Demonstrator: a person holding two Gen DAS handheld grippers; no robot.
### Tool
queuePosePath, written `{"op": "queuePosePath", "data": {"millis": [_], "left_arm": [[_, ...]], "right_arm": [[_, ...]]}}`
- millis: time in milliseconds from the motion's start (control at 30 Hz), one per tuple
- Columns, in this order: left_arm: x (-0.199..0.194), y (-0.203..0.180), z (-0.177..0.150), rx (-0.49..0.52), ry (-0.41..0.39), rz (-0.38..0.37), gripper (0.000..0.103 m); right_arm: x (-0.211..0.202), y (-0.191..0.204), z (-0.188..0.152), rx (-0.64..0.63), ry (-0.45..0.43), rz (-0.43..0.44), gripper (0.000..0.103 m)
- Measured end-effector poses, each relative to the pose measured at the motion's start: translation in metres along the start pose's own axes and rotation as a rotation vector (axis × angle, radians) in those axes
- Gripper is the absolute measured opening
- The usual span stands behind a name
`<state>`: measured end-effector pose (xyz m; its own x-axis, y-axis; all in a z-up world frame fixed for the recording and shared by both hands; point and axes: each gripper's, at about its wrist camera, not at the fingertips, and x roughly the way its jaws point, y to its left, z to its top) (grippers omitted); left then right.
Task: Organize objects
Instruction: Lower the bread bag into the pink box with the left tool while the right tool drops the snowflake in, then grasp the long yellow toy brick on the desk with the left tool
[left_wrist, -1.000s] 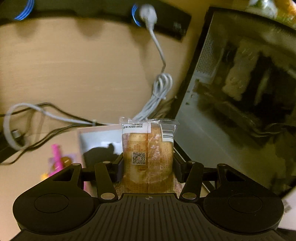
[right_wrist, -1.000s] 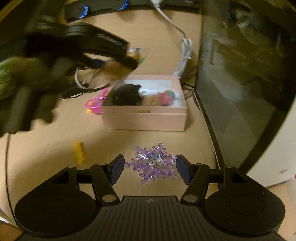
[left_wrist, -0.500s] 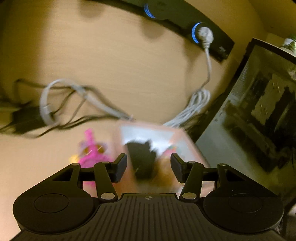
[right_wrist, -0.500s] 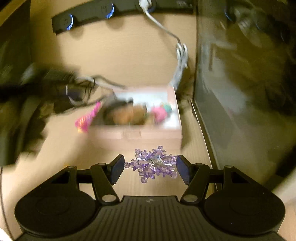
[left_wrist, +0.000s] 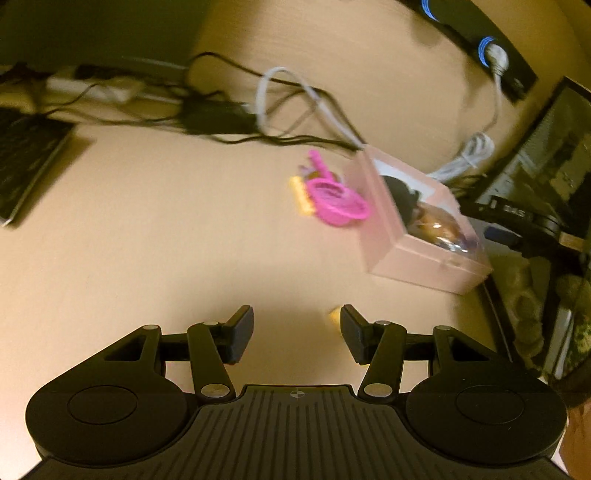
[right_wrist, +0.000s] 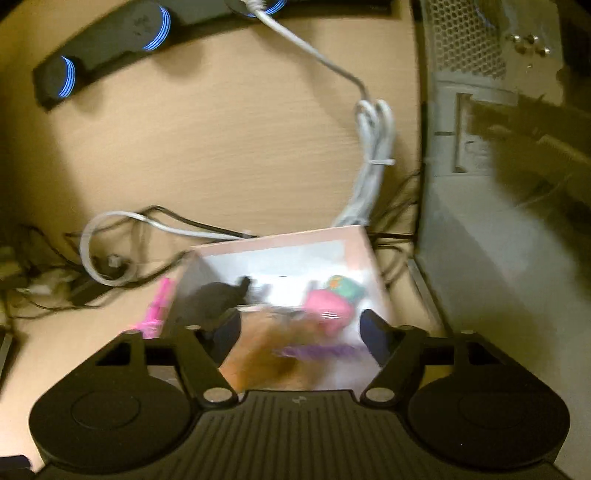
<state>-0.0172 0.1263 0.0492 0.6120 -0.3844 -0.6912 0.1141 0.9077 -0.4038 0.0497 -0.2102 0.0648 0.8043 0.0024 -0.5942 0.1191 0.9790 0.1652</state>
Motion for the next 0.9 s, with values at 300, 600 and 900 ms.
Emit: {"op": "queuePosePath", "data": {"millis": [300,600,900], "left_arm": [[-0.017,0.001,-0.008,0.015,0.012,-0.012,0.056],[0.000,-0.013,-0.022,0.051,0.100,-0.033,0.056],[0.033,-0.047,-0.023,0.101,0.160,-0.073,0.056]], "right_arm": [[0.026,0.040,-0.026,-0.223,0.029,-0.060,0.052],[-0.002,0.016,-0.044,-0.113,0.031,0.002,0.071],[-0.071,0.024,-0.102,-0.111,0.048,-0.013,0.084]]}}
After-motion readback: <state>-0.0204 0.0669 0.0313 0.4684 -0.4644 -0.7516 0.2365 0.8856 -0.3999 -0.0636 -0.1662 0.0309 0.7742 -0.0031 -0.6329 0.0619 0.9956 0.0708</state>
